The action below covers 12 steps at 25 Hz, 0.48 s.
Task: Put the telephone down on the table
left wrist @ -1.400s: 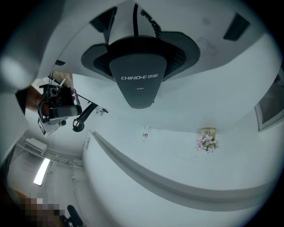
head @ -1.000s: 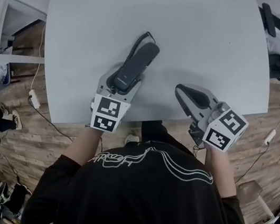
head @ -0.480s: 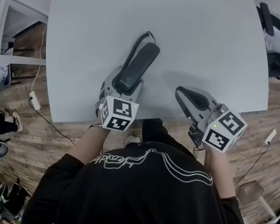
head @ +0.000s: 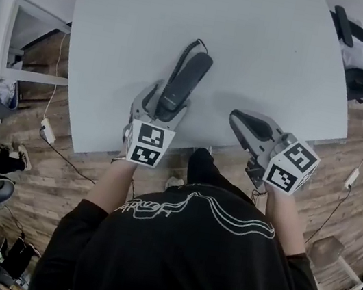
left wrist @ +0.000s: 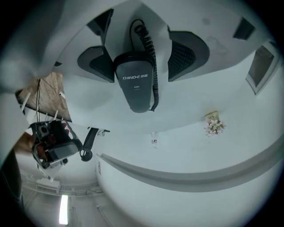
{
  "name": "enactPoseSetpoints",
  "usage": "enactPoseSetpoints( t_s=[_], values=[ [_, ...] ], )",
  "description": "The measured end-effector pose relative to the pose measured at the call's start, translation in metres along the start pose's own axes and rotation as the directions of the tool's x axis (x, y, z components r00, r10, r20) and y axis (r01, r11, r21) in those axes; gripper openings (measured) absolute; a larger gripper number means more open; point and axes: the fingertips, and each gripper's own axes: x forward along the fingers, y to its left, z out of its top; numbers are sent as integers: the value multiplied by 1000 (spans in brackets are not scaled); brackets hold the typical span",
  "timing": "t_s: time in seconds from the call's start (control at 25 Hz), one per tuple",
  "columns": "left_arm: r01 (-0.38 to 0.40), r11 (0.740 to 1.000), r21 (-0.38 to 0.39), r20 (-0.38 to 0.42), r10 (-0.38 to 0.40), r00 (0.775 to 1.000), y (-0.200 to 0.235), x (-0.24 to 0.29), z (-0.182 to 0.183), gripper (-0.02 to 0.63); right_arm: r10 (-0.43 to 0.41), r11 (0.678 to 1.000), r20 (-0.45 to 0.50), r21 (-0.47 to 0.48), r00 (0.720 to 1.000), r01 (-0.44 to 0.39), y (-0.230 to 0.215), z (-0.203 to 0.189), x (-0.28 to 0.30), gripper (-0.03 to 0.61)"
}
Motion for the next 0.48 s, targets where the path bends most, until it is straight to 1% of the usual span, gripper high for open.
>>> enactPoseSetpoints(
  t_s=[0.08, 0.16, 0.28, 0.4, 0.48],
  values=[
    [33, 998, -54, 25, -32, 999, 4, -17, 6, 353, -7, 1000, 20, -17, 1000, 7, 7, 5, -2, 40],
    [55, 991, -120, 65, -47, 997, 10, -39, 13, 353, -10, 999, 45, -36, 999, 11, 18, 12, -5, 40],
    [102, 972, -210, 145, -73, 987, 16, -80, 25, 351, -8, 997, 75, -76, 997, 14, 42, 20, -11, 40],
    [196, 943, -269, 234, -133, 963, 11, -129, 40, 350, 3, 993, 104, -121, 995, 9, 76, 27, -16, 40],
    [253, 925, -284, 290, -169, 942, 4, -161, 51, 333, 17, 989, 127, -145, 992, 1, 102, 31, -21, 40]
  ],
)
